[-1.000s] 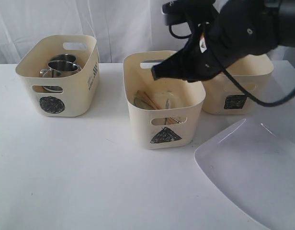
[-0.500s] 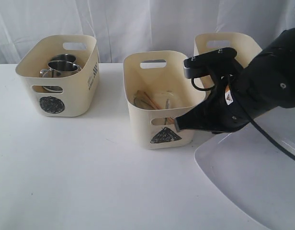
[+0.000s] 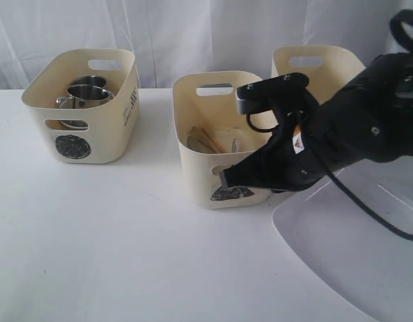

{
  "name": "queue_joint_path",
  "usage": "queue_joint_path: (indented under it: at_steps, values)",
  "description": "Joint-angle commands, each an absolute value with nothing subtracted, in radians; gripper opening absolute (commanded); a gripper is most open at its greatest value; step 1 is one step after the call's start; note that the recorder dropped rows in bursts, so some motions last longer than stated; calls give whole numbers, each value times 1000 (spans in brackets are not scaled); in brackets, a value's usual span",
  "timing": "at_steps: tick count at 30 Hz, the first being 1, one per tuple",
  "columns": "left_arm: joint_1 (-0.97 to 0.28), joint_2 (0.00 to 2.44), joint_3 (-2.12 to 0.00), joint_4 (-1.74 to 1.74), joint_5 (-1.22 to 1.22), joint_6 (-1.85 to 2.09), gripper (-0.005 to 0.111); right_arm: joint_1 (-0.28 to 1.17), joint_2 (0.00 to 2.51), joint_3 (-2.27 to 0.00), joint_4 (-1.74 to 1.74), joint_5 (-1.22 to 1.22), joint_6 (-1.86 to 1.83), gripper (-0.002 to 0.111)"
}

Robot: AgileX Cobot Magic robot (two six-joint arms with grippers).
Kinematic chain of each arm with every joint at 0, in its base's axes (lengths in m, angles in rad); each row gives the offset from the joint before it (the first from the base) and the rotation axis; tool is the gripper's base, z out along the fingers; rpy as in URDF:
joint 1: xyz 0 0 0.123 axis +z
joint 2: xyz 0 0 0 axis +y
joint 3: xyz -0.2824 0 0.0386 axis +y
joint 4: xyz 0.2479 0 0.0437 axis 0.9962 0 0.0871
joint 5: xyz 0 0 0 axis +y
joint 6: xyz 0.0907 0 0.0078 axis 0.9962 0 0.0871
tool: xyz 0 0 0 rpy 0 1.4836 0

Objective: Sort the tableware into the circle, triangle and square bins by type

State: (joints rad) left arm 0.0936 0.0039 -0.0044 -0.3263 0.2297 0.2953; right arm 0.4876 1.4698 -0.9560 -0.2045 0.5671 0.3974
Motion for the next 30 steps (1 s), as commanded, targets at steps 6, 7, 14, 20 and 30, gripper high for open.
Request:
queue_joint_path:
  at_steps: [6,7,14,20,30]
  values:
    - [98,0,0,-337,232,295,0,520,1518,-979,-177,492,359,0]
    - [98,0,0,-337,232,295,0,520,1518,-988,-179,490,359,0]
    - [98,0,0,-337,232,295,0,520,1520,-1020,-180,488,343,0]
    - [98,0,0,-337,232,295,0,520,1539,-1026,-180,476,341,0]
    - [98,0,0,-337,232,295,0,520,1587,-1044,-194,465,336,0]
